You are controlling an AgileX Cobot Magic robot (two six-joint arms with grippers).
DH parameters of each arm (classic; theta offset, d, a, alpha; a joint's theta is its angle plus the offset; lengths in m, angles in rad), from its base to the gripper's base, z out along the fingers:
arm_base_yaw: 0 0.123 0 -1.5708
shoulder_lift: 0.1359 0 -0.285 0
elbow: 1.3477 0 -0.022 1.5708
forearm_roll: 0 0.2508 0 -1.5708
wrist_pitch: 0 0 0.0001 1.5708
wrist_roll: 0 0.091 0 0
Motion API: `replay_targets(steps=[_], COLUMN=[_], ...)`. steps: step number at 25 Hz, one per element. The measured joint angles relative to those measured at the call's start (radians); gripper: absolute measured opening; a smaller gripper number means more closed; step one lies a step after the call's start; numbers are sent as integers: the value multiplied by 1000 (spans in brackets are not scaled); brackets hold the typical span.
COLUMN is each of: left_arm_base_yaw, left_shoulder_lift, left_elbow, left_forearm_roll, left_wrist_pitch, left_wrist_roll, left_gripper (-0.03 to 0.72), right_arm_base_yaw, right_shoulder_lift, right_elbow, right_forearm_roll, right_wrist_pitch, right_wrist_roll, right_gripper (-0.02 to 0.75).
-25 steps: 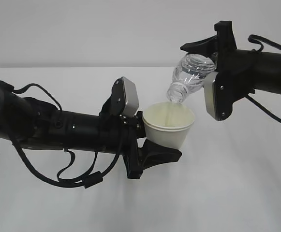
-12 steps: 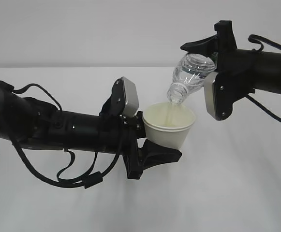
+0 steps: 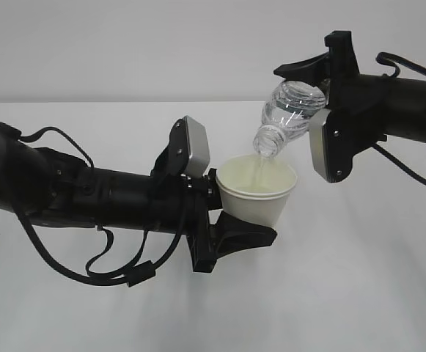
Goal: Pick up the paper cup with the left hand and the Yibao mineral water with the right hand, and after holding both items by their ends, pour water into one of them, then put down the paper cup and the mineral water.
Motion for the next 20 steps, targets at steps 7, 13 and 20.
replay_targets(steps=[7,13,20], left_arm_base_yaw=[0,0,0], left_shoulder_lift=[0,0,0], left_elbow=[0,0,0], left_forearm_roll=[2,2,2], left_wrist_pitch=[0,0,0], left_wrist_roll=[0,0,0], left_gripper=[431,431,431], right_arm_base_yaw=[0,0,0], right_shoulder_lift=[0,0,0], right_elbow=[0,0,0], right_forearm_roll=[2,2,2], right_wrist_pitch=[-6,-6,-10], right_wrist_roll=[-2,-2,-2], right_gripper=[461,461,461])
